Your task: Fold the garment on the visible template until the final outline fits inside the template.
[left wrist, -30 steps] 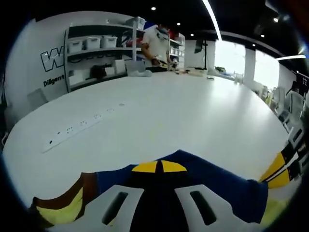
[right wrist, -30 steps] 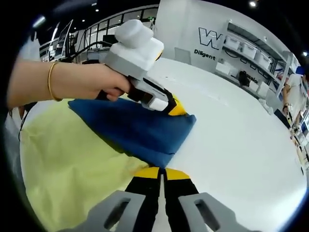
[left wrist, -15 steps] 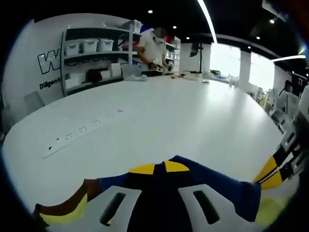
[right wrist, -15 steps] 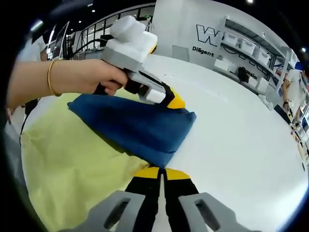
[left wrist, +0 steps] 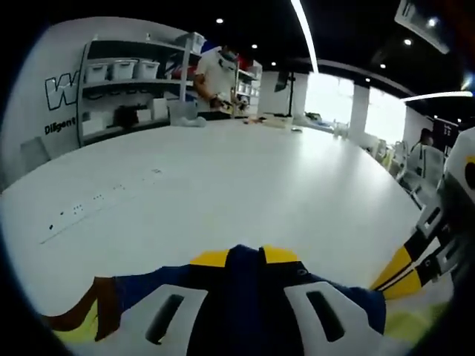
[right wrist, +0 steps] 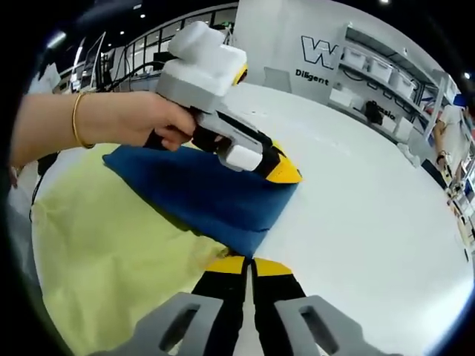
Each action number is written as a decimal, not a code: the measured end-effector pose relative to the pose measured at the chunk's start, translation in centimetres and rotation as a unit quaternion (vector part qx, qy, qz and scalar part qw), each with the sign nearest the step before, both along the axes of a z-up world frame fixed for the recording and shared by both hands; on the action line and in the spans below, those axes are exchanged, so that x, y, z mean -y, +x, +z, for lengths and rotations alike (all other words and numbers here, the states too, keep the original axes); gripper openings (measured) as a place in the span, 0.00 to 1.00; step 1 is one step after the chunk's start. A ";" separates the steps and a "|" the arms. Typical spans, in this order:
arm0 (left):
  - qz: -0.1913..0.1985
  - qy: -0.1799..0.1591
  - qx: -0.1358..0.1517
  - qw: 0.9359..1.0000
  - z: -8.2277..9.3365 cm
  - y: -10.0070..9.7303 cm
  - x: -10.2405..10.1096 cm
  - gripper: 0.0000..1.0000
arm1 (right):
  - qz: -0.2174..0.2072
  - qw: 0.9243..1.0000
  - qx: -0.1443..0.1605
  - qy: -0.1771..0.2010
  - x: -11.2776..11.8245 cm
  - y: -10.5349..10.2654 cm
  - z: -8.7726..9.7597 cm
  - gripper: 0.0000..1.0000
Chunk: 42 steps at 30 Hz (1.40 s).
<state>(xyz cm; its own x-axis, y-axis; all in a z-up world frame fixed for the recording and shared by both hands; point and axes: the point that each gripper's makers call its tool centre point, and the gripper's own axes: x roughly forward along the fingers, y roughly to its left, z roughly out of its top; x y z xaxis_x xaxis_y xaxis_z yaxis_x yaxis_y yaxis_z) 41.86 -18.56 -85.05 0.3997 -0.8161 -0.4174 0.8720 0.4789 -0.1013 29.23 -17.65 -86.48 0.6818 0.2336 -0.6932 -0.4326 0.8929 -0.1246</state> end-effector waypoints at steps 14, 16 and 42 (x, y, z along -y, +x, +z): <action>0.017 0.035 0.010 0.999 -0.6 0.4 -0.8 0.05 | -0.001 1.000 0.006 -0.006 -0.1 0.0 0.2 0.00; 0.034 0.040 0.015 0.999 -0.5 1.1 -1.4 0.04 | -0.001 1.000 0.011 -0.008 0.0 0.1 0.5 0.00; 0.129 0.015 0.020 0.991 3.4 3.0 -3.6 0.22 | -0.036 0.998 0.018 0.044 0.4 1.2 1.7 0.05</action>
<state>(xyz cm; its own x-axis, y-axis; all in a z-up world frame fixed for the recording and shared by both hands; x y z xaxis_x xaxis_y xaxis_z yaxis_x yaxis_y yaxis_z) 44.89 -14.95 -81.63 0.6093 -0.6725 -0.4202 0.7237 0.6881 -0.0519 30.38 -18.06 -84.80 0.7235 0.2418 -0.6466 -0.3636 0.9297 -0.0591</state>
